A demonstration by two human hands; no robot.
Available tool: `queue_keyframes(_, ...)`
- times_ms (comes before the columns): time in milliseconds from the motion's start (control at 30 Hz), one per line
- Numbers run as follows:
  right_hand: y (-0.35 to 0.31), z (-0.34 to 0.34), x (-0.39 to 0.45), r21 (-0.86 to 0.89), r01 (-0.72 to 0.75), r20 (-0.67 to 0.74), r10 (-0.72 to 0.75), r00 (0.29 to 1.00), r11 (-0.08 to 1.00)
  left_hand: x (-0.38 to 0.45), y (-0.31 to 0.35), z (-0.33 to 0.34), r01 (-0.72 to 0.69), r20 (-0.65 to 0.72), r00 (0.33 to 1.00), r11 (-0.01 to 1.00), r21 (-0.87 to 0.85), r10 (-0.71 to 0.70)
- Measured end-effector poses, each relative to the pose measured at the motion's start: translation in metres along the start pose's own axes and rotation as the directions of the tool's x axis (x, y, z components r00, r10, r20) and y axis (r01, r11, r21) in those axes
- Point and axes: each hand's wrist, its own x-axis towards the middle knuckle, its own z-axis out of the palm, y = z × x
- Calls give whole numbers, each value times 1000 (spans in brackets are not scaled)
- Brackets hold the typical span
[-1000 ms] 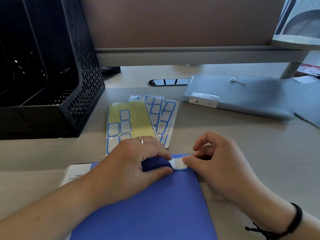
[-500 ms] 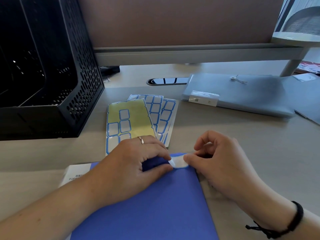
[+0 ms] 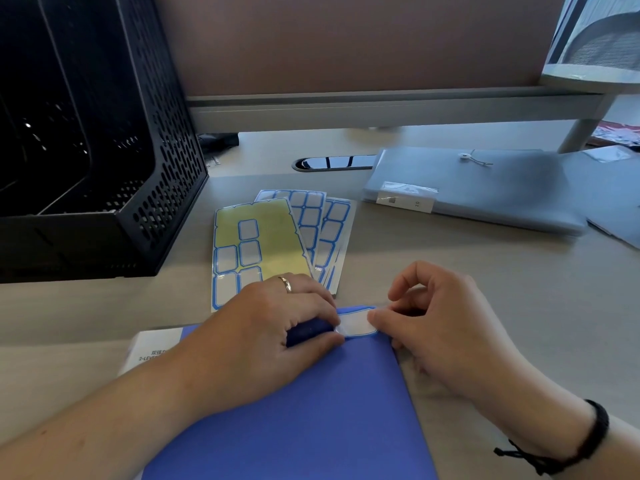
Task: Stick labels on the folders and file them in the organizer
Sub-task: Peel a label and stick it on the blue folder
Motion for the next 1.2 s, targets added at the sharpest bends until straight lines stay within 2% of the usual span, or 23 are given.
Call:
queue_keyframes(267,-2,-3,3,56,-47,51,44,998,997,-2,0,1,-1,10,1000,1000,17,1)
queue_keyframes(533,4,-3,6,-208,92,62,-81,995,974,-5,0,-1,-55,55,997,994,99,50)
queue_keyframes(700,1,-15,9,-198,37,144,-8,990,980,-4,0,0,31,-16,999,996,-83,-32)
queue_keyframes(833,0,-12,7,-251,103,202,-52,978,963,-3,1,1,34,-37,999,997,-71,-36)
queue_keyframes(933,-2,-9,7,-217,97,209,-51,977,971,1,5,0,27,-107,994,998,-59,-33)
queue_keyframes(1067,-3,-4,7,-33,62,239,-52,970,998,4,12,-7,159,-164,970,980,-122,-177)
queue_keyframes(1133,-3,-2,5,58,44,248,-57,967,997,7,15,-10,291,-64,947,927,-235,-314)
queue_keyframes(1200,-4,0,3,105,58,253,-83,964,993,11,15,-12,386,48,919,868,-312,-391)
